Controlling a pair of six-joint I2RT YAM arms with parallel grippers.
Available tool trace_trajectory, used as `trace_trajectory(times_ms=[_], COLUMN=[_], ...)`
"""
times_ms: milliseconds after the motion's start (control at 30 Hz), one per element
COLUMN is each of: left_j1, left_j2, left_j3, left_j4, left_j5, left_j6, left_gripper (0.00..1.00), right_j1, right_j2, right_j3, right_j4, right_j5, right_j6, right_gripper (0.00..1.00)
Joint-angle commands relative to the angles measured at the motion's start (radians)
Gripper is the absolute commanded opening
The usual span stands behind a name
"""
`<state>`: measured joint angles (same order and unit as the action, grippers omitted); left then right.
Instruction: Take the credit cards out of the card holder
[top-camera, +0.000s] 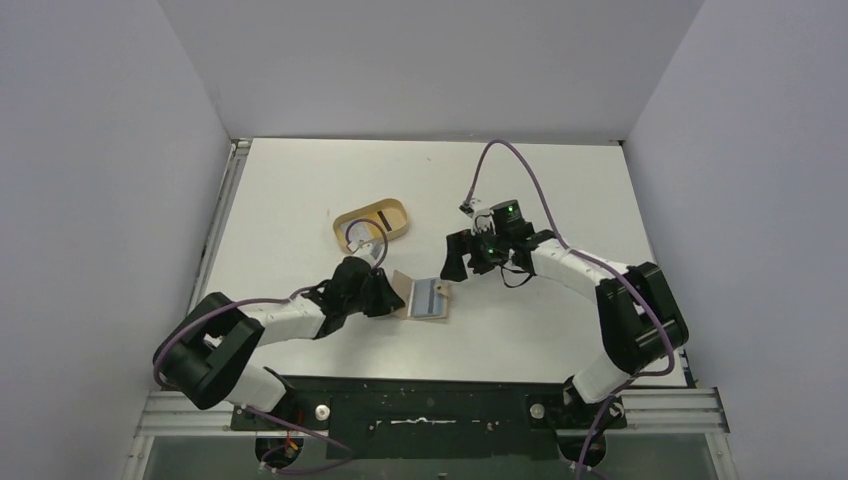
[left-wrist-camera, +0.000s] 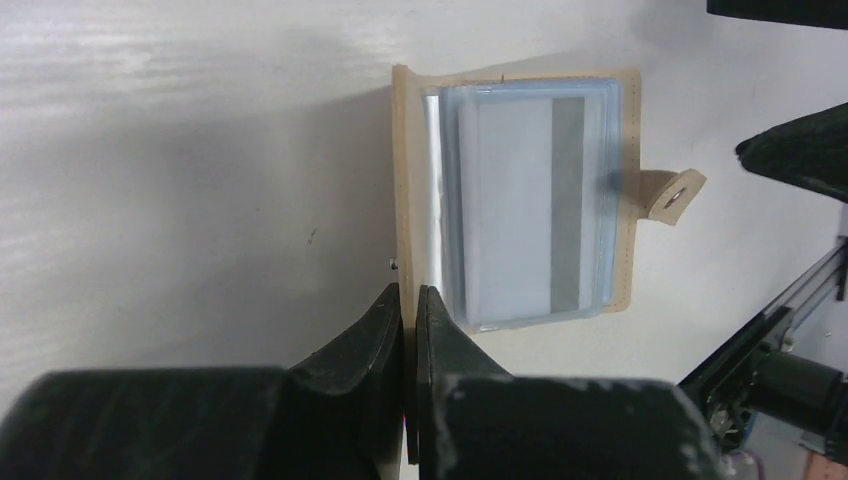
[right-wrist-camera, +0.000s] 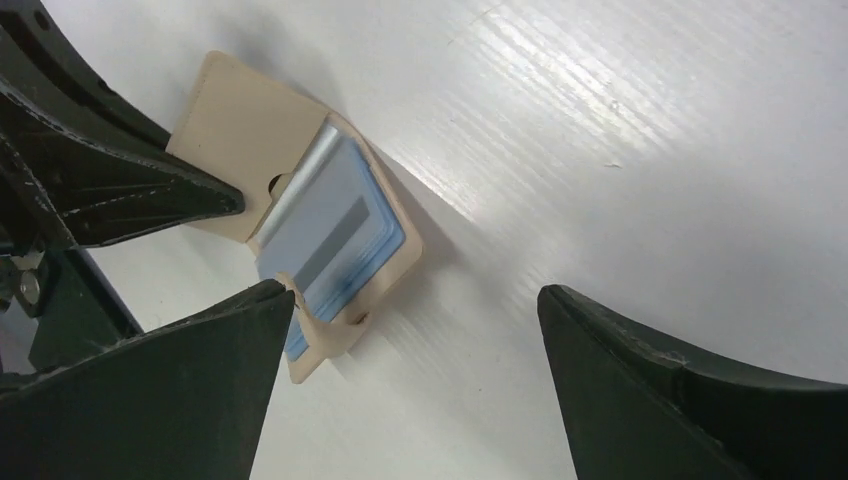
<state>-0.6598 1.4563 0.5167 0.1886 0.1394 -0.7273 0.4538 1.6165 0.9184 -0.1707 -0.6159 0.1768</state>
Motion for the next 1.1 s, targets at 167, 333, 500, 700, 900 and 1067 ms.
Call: trace_trajectory(times_ms=[167, 333, 500, 700, 900, 1067], left_j1=[-0.04, -0.095, -0.122, -0.15, -0.153, -0.153], left_j2=[0.007, -0.005, 0.027, 0.057, 0.058, 0.07], left_j3=[-0.258, -0.236, -0.198, -0.219, -0.237, -0.24], left_j4=[0.45, 0.392, 0.326, 0.367, 0.379, 0.393], left_j5=[-0.211, -0.326, -0.375, -0.401, -0.408, -0.407], left_j6=[-0.347, -0.367, -0.39, -0.423, -0.429, -0.426], left_gripper=[0.0, 0.0, 0.0, 0.0, 0.0, 0.0], right_j1=[0.173, 0.235, 0.235, 0.241, 0.225, 0.208], right_j2=[-0.278, -0.296, -0.079, 0.053, 0.042, 0.039], right_j3=[0.119, 0.047, 0.005, 0.01, -0.011, -0.037], right_j4=[-0.072, 0.104, 0.195, 0.214, 0.135, 0.13], right_j5=[0.345, 0.308, 0.215, 0.193, 0.286, 0.285], right_j6=[0.083, 0.353, 0.475, 0.473, 0.422, 0.407], right_gripper=[1.0, 1.0, 1.0, 0.99, 0.99, 0.99])
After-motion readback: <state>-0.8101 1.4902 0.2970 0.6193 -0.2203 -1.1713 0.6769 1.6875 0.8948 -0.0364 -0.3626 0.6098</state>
